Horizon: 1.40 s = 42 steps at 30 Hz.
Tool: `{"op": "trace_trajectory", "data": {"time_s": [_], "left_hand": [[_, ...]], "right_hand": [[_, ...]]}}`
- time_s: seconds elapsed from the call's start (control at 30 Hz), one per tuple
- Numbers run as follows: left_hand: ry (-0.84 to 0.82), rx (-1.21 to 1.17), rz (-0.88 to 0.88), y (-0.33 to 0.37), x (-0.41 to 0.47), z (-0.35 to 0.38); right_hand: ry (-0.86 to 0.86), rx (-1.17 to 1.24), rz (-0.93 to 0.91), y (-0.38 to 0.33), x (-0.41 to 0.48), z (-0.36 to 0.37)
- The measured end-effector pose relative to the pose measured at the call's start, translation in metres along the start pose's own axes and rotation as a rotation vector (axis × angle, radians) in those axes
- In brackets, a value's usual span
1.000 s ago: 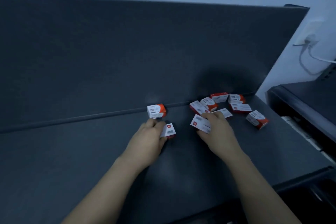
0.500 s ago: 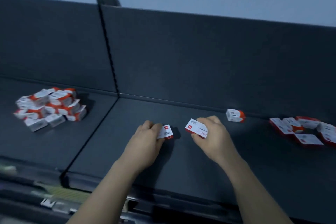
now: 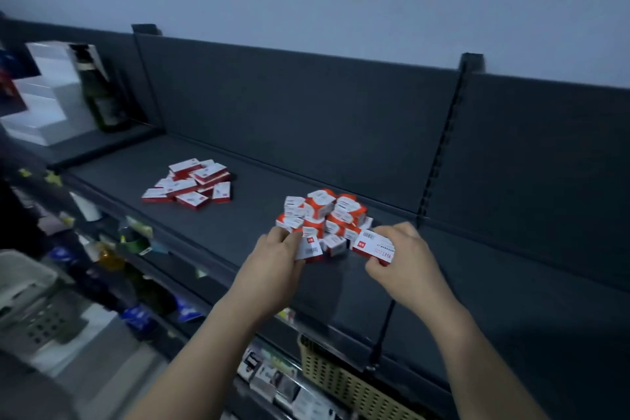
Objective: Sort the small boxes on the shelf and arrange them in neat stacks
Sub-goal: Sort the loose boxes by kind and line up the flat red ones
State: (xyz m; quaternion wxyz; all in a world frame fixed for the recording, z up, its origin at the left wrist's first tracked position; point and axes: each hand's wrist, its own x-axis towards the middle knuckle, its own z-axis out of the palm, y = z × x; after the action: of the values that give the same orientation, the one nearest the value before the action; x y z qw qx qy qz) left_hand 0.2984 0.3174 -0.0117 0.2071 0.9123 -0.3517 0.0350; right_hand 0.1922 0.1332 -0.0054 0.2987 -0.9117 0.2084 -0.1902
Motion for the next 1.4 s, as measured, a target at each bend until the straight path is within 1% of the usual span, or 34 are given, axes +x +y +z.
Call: {"op": "trace_trajectory", "data": {"time_s": [0.17,0.3,0.53,0.8,0.9,1.07,1.2,1.4], "left_hand": [[-0.005,0.044,-0.109,-0.088,0.008,-0.035],[0.003,0.067,-0.191,-0.14,0.018,-0.051],[-0.005,0.048,-0.295,-0.207,0.051,-0.059],[0.02,-0.002,-0.386,-0.263,0.117,-0.059],[0.023,0.009,-0.398,-0.281,0.138,-0.059],[-0.025,0.01,-0.404,-0.306,0.164,-0.055],[-0.041,-0.012,-0.339,-0.319,0.181,-0.052],[-0.07,-0.02,-0.215,-0.331,0.197,-0.053]], "right_hand": [[-0.024,-0.011,-0.067,-0.058,0.032,0.058],[-0.068,-0.03,-0.105,-0.088,0.06,0.095],[-0.127,-0.03,-0.142,-0.116,0.118,0.15],[-0.195,-0.055,-0.152,-0.137,0.195,0.206],[-0.222,-0.059,-0.153,-0.146,0.219,0.224],[-0.281,-0.056,-0.13,-0.155,0.239,0.252],[-0.278,-0.079,-0.097,-0.16,0.246,0.264],[-0.266,-0.13,0.002,-0.17,0.245,0.279]]}}
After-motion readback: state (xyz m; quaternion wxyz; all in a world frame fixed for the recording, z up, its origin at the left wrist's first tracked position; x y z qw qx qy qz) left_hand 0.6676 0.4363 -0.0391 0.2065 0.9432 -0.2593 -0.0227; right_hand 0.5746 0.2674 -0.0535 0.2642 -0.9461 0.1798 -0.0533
